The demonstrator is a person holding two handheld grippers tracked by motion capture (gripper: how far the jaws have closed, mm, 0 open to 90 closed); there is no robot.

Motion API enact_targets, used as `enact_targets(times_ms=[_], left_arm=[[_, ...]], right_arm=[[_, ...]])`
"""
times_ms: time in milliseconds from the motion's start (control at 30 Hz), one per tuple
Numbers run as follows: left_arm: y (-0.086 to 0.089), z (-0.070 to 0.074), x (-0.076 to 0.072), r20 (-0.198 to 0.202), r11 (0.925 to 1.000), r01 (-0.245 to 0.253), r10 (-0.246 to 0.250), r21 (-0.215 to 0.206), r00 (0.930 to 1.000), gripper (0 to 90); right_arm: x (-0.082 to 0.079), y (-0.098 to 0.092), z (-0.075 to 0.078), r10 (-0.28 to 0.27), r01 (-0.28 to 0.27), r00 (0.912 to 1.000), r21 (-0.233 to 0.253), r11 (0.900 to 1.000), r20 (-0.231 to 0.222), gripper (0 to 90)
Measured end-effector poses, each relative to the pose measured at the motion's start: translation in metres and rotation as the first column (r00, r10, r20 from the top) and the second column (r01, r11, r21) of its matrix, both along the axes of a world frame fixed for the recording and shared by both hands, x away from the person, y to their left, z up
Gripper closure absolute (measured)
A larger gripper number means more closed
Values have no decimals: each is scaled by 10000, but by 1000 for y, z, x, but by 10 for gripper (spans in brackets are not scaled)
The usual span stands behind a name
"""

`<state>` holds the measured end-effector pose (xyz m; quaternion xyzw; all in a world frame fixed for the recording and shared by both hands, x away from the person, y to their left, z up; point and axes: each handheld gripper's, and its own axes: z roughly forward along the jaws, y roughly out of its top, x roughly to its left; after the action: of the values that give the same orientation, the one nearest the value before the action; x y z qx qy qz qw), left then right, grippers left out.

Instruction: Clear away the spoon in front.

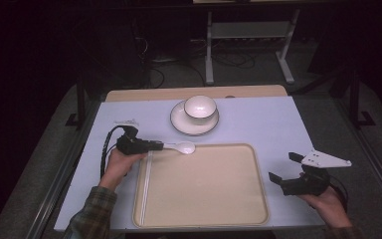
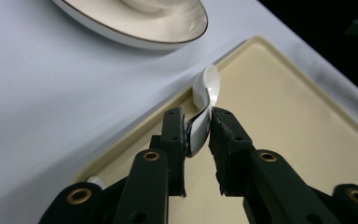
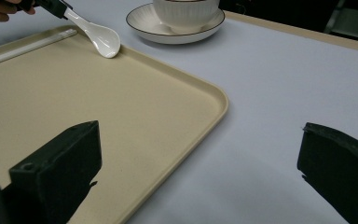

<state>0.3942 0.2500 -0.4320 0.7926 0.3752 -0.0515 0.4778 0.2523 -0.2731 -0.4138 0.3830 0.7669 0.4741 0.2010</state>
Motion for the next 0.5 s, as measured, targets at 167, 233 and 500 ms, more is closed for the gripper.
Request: enact_targets(times_ms=[167, 233, 500], left_arm=[[-6, -3, 0, -14, 9991, 191, -191, 374, 9998, 738], [-9, -6, 0, -29, 9978, 281, -280, 602, 9996, 724], [-16, -20, 3, -232, 9864, 564, -534, 1545, 9983, 687]], right_arm=[[-1, -1, 0, -39, 39, 10000, -24, 10000, 22, 0], [0, -1, -1, -86, 86, 10000, -32, 10000, -13, 0], [-1, 2, 1, 69, -69, 10000, -93, 9999, 72, 0]])
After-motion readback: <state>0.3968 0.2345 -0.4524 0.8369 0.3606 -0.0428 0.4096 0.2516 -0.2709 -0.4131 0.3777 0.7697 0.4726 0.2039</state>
